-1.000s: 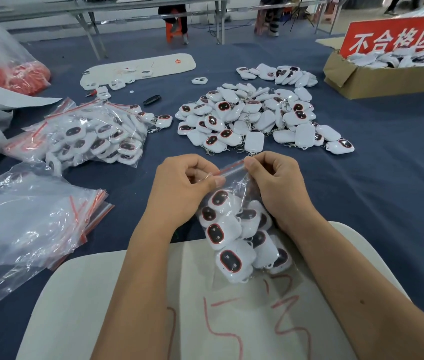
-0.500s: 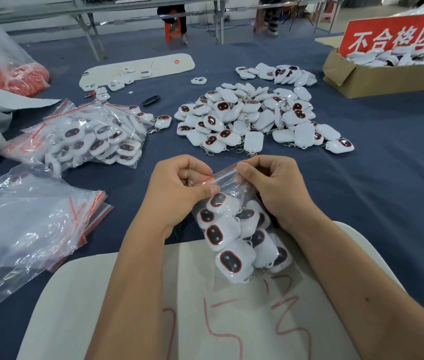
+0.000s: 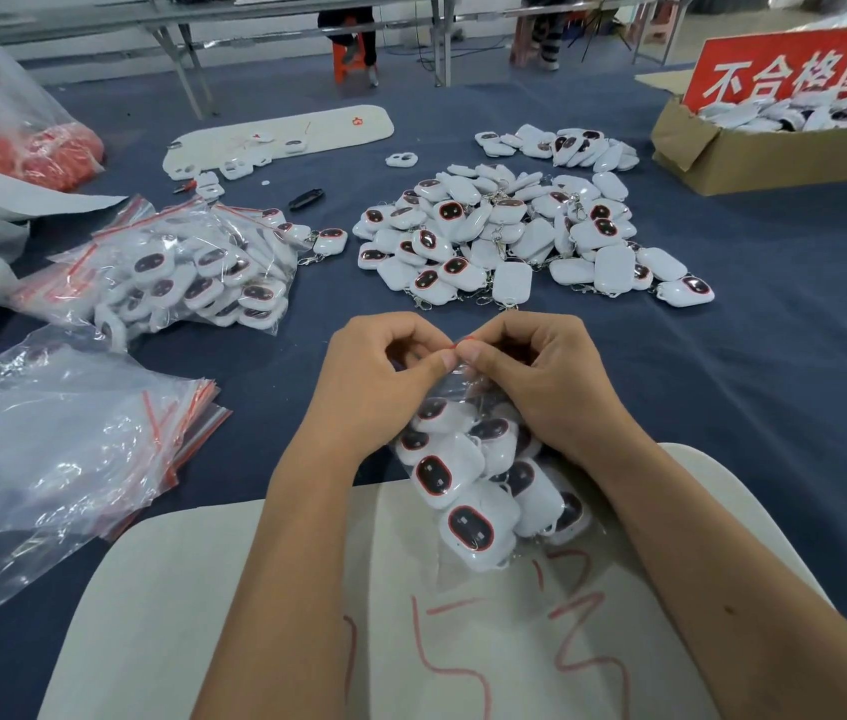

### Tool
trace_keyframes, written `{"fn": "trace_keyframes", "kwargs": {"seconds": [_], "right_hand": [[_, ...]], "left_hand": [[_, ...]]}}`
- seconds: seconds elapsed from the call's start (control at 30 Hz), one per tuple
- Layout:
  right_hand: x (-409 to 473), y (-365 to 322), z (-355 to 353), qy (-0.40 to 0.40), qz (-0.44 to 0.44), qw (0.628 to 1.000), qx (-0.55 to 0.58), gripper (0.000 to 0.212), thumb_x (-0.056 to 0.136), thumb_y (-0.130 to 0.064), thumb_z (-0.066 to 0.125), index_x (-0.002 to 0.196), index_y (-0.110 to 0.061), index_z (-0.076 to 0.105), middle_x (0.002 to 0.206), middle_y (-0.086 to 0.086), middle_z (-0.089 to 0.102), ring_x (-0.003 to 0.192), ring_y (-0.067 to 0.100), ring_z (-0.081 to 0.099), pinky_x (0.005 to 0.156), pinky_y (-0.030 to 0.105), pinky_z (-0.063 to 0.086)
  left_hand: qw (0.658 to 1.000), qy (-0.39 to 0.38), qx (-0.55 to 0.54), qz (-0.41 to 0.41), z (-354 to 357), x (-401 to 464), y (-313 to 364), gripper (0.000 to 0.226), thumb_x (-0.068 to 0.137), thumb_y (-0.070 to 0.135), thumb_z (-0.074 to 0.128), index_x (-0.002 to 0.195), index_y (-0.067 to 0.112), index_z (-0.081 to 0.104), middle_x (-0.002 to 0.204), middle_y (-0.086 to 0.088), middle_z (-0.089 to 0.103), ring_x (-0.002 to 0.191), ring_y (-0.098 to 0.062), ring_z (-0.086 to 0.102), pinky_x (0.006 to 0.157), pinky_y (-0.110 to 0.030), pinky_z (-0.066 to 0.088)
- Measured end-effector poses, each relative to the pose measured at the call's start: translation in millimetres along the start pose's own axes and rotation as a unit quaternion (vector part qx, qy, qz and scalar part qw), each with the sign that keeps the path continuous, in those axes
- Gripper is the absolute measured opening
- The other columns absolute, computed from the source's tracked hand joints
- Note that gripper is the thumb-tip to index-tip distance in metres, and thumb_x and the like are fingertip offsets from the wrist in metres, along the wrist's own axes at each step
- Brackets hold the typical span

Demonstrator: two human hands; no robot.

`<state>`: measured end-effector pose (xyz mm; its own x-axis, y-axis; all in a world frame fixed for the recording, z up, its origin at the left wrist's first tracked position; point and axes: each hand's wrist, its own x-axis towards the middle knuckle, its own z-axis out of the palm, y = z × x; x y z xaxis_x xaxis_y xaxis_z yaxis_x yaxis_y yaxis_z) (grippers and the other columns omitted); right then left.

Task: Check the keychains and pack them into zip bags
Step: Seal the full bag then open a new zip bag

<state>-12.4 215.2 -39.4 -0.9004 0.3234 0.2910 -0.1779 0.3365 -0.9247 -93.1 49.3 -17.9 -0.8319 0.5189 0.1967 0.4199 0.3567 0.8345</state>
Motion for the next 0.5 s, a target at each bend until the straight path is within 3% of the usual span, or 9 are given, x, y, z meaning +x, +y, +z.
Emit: {"fn": "trace_keyframes", "kwargs": {"seconds": [0.2,0.33,0.43,0.5], "right_hand": [[0.5,3.6,0.4,0.022,0.012,1.000,0.002,0.005,0.091,-0.019,0.081,0.086,-0.019,0.081,0.076,-0.006,0.077,0.069,0.006,0.070,0.065,0.016,0.053],[1.9,3.6,-0.5,0.031,0.024,0.999,0.000,0.006,0.091,-0.019,0.081,0.085,-0.019,0.081,0.076,-0.008,0.078,0.067,0.002,0.070,0.063,0.014,0.052],[2.0,3.5,-1.4,0.024,0.035,0.999,0.007,0.010,0.095,-0.021,0.076,0.086,-0.020,0.081,0.077,-0.002,0.078,0.068,0.008,0.070,0.065,0.019,0.056],[2.4,3.0,-1.3,0.029,0.040,0.999,0.007,0.012,0.096,-0.022,0.076,0.085,-0.021,0.080,0.077,0.000,0.078,0.067,0.011,0.070,0.065,0.022,0.057]], "left_hand": [[1.000,-0.005,0.005,-0.012,3.2,0.7,-2.9,0.010,0.092,0.023,0.077,0.082,0.026,0.076,0.078,0.005,0.073,0.076,-0.015,0.068,0.068,-0.028,0.057],[1.000,-0.010,0.017,-0.017,6.8,1.1,-3.4,0.015,0.096,0.024,0.073,0.081,0.025,0.071,0.072,0.003,0.070,0.060,-0.007,0.059,0.057,-0.024,0.053],[1.000,-0.011,0.005,-0.006,8.0,0.0,-1.4,0.019,0.098,0.022,0.070,0.079,0.025,0.068,0.069,0.002,0.066,0.053,-0.001,0.055,0.048,-0.014,0.045],[1.000,-0.008,0.006,0.006,8.8,0.4,-0.7,0.019,0.098,0.023,0.070,0.079,0.026,0.069,0.072,0.002,0.067,0.057,-0.005,0.059,0.049,-0.015,0.045]]}}
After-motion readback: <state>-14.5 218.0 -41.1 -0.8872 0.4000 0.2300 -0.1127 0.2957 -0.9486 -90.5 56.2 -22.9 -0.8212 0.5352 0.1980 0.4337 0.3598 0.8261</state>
